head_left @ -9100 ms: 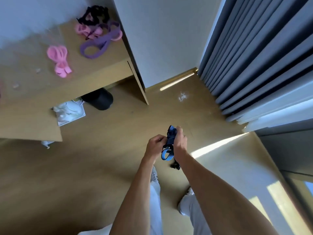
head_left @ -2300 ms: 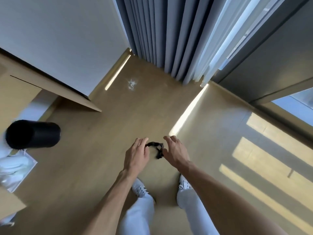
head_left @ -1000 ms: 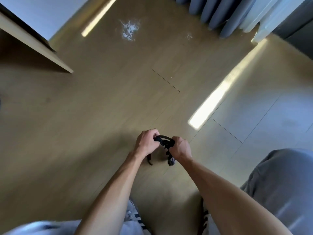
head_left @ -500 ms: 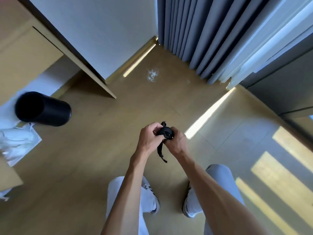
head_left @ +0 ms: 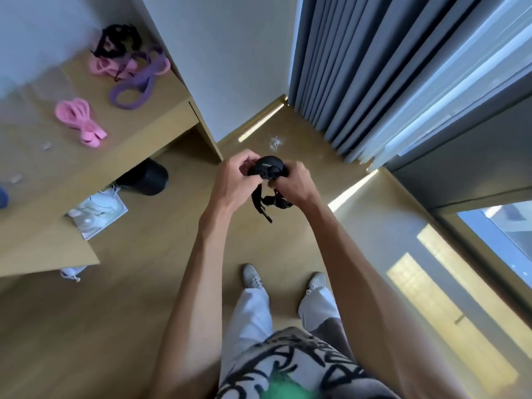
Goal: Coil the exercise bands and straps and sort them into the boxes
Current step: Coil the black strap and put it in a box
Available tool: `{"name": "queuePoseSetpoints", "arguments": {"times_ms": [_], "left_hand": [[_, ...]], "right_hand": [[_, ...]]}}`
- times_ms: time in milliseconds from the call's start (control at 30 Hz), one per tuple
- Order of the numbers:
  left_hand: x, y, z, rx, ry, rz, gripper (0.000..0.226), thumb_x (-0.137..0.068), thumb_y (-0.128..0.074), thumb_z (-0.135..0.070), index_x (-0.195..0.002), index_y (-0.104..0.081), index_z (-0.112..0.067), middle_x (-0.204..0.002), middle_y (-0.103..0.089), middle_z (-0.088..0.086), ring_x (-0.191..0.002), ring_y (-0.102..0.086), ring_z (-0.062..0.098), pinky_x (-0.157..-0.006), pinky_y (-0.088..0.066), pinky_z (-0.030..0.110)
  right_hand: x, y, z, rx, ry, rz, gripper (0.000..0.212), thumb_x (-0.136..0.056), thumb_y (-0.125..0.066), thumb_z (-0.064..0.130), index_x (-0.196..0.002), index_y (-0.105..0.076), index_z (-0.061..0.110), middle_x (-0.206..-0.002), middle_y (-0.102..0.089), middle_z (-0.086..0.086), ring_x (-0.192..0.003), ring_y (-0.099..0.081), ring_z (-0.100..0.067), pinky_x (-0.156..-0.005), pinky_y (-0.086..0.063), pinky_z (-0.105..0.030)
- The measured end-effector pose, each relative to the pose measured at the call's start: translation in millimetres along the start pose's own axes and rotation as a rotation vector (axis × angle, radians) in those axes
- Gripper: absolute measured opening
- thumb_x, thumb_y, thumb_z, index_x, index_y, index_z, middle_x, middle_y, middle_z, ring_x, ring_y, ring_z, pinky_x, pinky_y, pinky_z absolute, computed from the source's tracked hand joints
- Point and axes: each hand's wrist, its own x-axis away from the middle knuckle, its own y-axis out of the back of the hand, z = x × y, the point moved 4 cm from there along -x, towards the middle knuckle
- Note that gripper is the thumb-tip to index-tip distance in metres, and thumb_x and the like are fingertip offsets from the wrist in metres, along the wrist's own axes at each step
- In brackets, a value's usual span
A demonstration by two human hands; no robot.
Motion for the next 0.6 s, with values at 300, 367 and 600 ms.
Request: {"name": "queuePoseSetpoints", "arguments": {"times_ms": [300,367,600], "left_hand": [[68.8,67.2,55.5,0.357,0.375,0.193,0.054,-0.078,-0.068,-0.033,-0.129,-0.054,-0.026,-0.147,-0.052,0.004,-0.133,-0.050,0.019,-0.109,-0.040,0.041],[75.9,72.7,77.9,0.686,0.669,0.009,0.026,-0.092,-0.054,-0.019,-0.117,-0.054,-0.009,-0.141,-0.052,0.027,-0.119,-0.060,0.039,-0.099,-0.051,0.047],[54.1,109.0,80.1,1.654,0.664,-0.112,0.057,-0.105,-0.033,-0.046,-0.138,-0.055,-0.005,-0.125,-0.066,0.028,-0.111,-0.066,0.044,-0.081,-0.060,0.047]], "right_hand": [[29.0,-39.5,135.7,-0.275,0.166,0.138,0.007,-0.064,-0.055,0.007,-0.071,-0.057,0.007,-0.066,-0.054,-0.006,-0.066,-0.052,-0.019,-0.059,-0.042,-0.032],[31.9,-57.1,150.1,-0.338,0.142,0.200,0.013,-0.063,-0.055,0.010,-0.075,-0.058,0.007,-0.071,-0.055,-0.009,-0.071,-0.054,-0.023,-0.065,-0.042,-0.035],[38.5,-118.4,154.3,-0.397,0.007,0.245,0.023,-0.062,-0.054,0.013,-0.081,-0.061,0.003,-0.080,-0.059,-0.021,-0.080,-0.059,-0.031,-0.069,-0.047,-0.042]]}}
